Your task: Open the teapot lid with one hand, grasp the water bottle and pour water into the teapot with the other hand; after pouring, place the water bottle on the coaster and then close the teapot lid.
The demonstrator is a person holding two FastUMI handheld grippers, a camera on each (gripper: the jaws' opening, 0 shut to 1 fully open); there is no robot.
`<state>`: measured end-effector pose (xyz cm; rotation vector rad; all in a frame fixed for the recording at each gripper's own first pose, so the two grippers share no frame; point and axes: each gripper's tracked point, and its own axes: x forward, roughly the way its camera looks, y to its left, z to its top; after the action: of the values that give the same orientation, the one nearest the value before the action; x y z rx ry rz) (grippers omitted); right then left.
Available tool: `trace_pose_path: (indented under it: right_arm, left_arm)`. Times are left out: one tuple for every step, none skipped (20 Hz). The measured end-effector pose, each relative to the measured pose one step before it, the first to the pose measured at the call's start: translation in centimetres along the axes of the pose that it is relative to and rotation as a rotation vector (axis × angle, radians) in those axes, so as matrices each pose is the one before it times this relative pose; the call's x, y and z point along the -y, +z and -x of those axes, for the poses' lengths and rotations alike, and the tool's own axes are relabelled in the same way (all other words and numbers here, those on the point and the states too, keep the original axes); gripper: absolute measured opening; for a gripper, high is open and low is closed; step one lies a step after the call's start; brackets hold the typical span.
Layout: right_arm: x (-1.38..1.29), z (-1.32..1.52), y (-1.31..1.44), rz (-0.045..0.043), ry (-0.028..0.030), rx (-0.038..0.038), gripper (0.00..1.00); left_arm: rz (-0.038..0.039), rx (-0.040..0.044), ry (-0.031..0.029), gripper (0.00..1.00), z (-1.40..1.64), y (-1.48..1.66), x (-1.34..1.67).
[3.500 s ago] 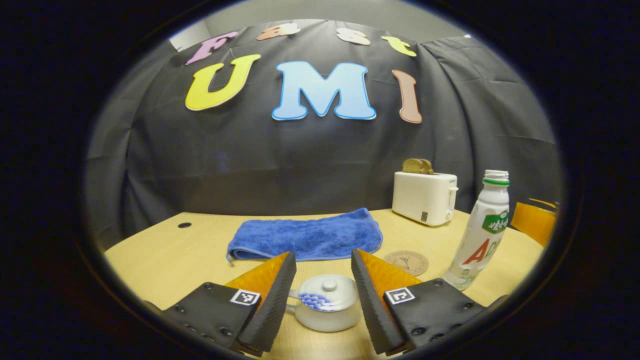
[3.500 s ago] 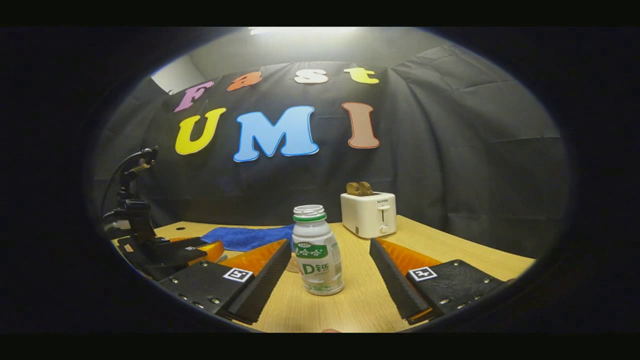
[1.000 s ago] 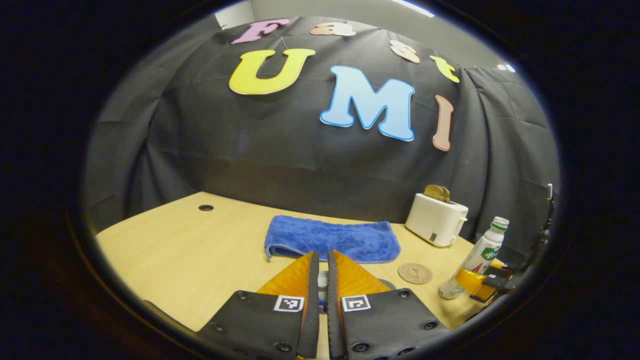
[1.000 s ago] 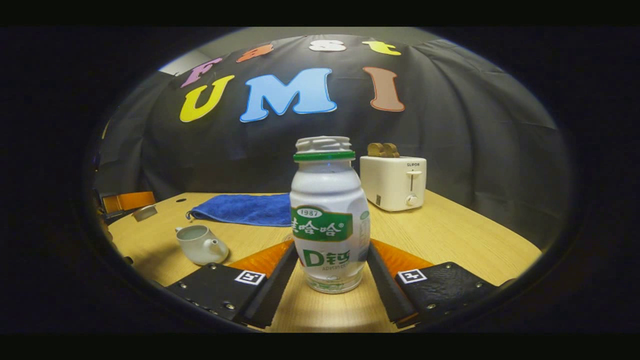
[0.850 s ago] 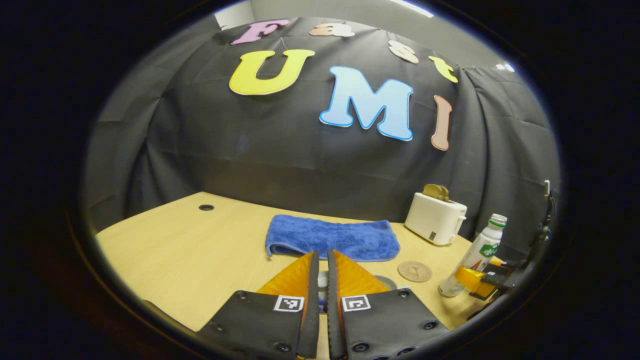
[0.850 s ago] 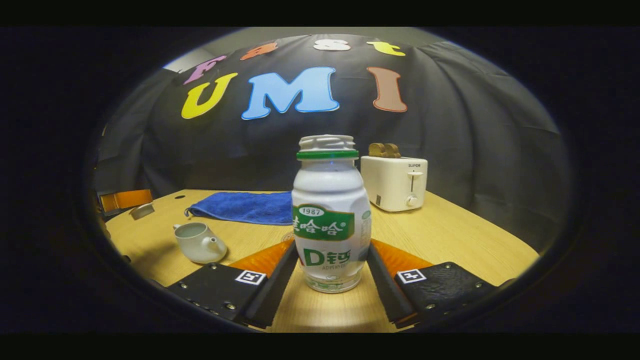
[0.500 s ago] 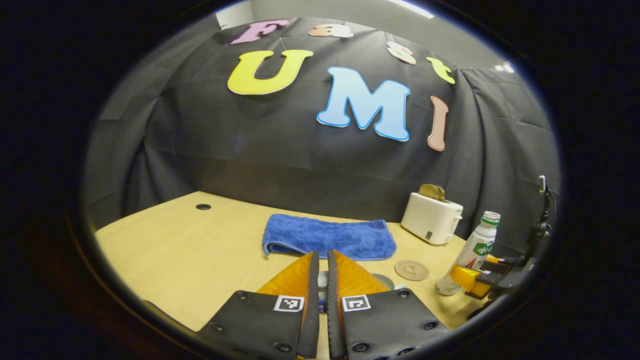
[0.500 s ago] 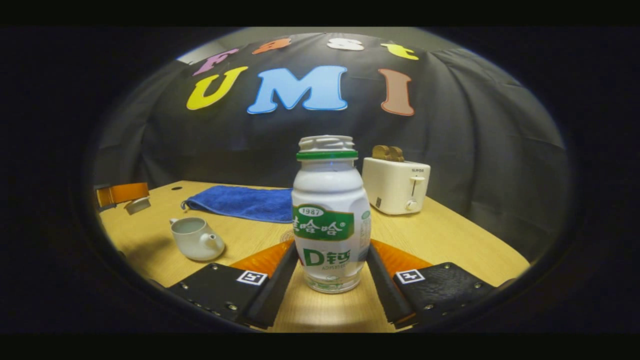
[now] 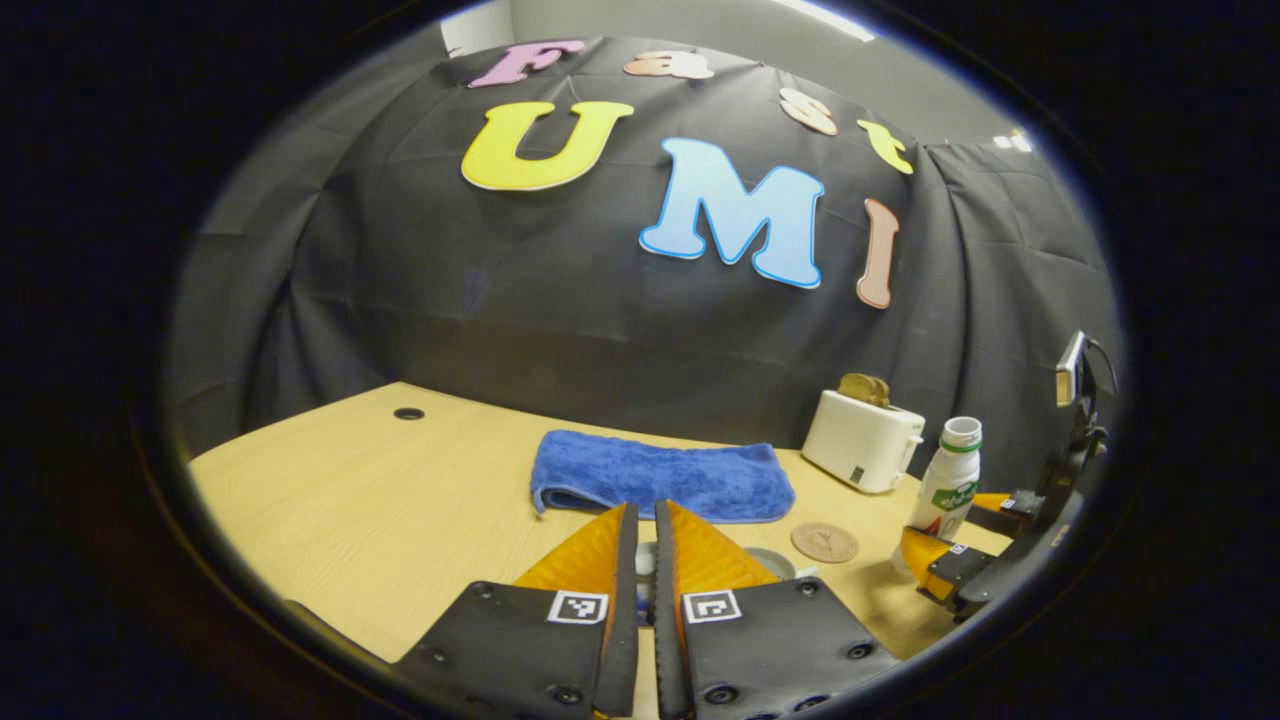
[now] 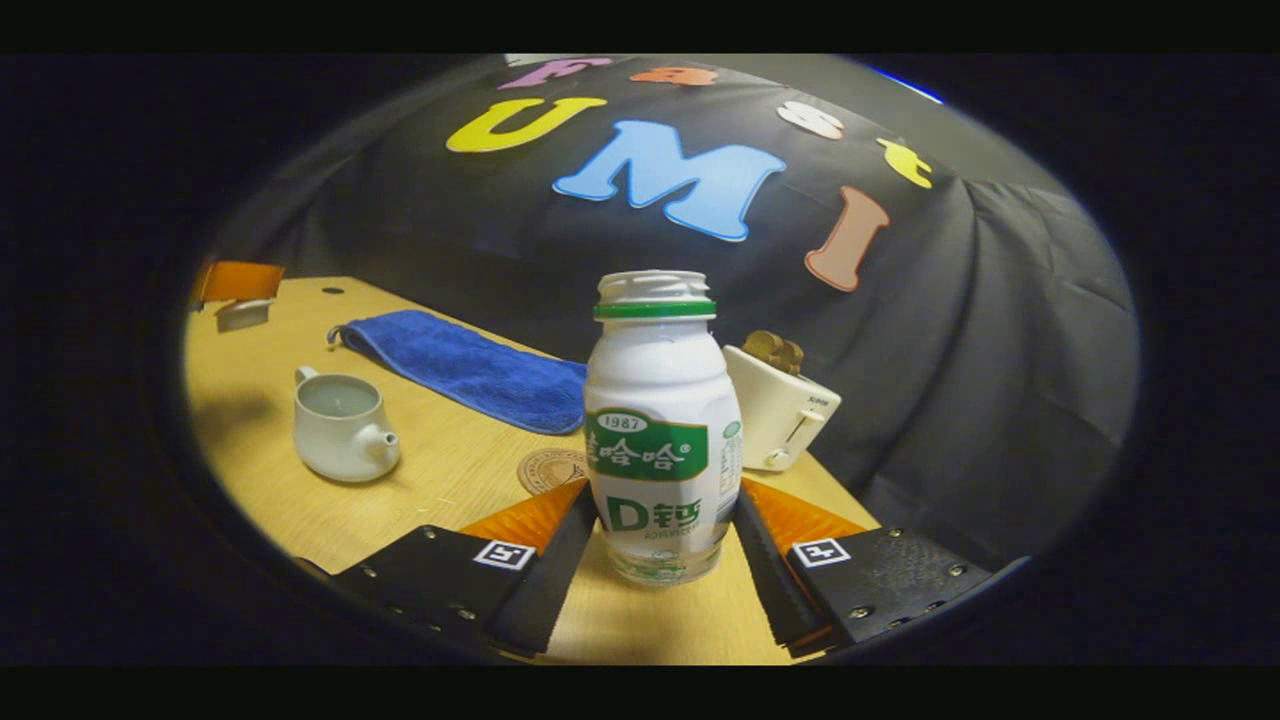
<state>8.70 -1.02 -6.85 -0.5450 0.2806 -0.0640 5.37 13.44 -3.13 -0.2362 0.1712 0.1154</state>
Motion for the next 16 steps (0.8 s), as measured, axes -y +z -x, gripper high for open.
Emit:
trace_pose_path:
  right_arm:
    - [-0.112,-0.074,0.383,0.05379,-0.01066,0.00975,0.78]
    - [-0.053,-0.045,0.234,0.05304,-0.00939,0.00722,0.79]
    - [-0.077,0.036,0.362,0.0466,-0.00894,0.0096,0.79]
    - [-0.092,-0.004,0.302,0.03983,-0.00817,0.00854,0.79]
    - [-0.149,-0.139,0.319,0.04113,-0.00679,0.00669,0.79]
    - [0.044,-0.072,0.371,0.0438,-0.01103,0.00747,0.78]
    - [-0.053,-0.129,0.381,0.05018,-0.01273,0.00912,0.78]
    - [0.052,-0.125,0.346,0.04953,-0.01421,0.01012,0.78]
    - [-0.111,0.025,0.326,0.04533,-0.01065,0.01164,0.79]
    - [-0.157,0.044,0.339,0.04109,-0.00831,0.00984,0.78]
    - [-0.204,-0.074,0.258,0.03671,-0.00428,0.01006,0.79]
    - [-0.125,0.011,0.25,0.03395,-0.0025,0.00757,0.78]
    - [-0.227,-0.076,0.3,0.02936,0.00084,0.00606,0.78]
    - [-0.285,-0.069,0.238,0.02587,0.00314,0.00595,0.78]
    - [0.098,0.226,0.09,0.02662,-0.00019,0.00461,0.78]
    - [0.124,0.086,0.224,0.02708,-0.00313,0.00527,0.78]
  left_arm:
    - [0.00156,0.00298,0.00024,0.14,0.14,0.35,-0.13]
    - [0.00116,0.00133,0.00091,0.14,-0.009,-0.098,-0.2]
    - [-0.00055,0.00014,0.00243,0.14,0.041,-0.103,-0.043]
    - [-0.00234,-0.00174,0.00263,0.14,0.06,0.014,-0.184]
    - [-0.00215,-0.00091,0.00434,0.14,0.023,-0.022,-0.262]
    - [-0.00104,0.00037,0.00451,0.14,0.019,0.059,-0.244]
    - [0.00013,-0.00001,0.00362,0.14,-0.038,0.07,-0.269]
    - [0.00075,-0.00088,0.00325,0.14,-0.001,-0.035,-0.209]
    - [0.00062,-0.00169,0.0036,0.14,-0.006,-0.063,-0.268]
    - [0.00029,-0.00148,0.00403,0.14,-0.103,-0.019,-0.266]
    - [-0.00076,-0.00179,0.00409,0.14,-0.029,-0.075,-0.244]
    - [-0.00132,-0.00204,0.00307,0.17,-0.068,0.009,-0.216]
    - [-0.00052,-0.00062,0.00328,0.14,0.028,-0.08,-0.175]
    - [-0.00033,-0.0002,0.00287,0.14,-0.052,0.111,-0.17]
    - [-0.00097,0.00032,0.00369,0.14,0.028,0.14,-0.052]
    - [-0.00111,-0.00051,0.00449,0.14,0.047,-0.093,-0.063]
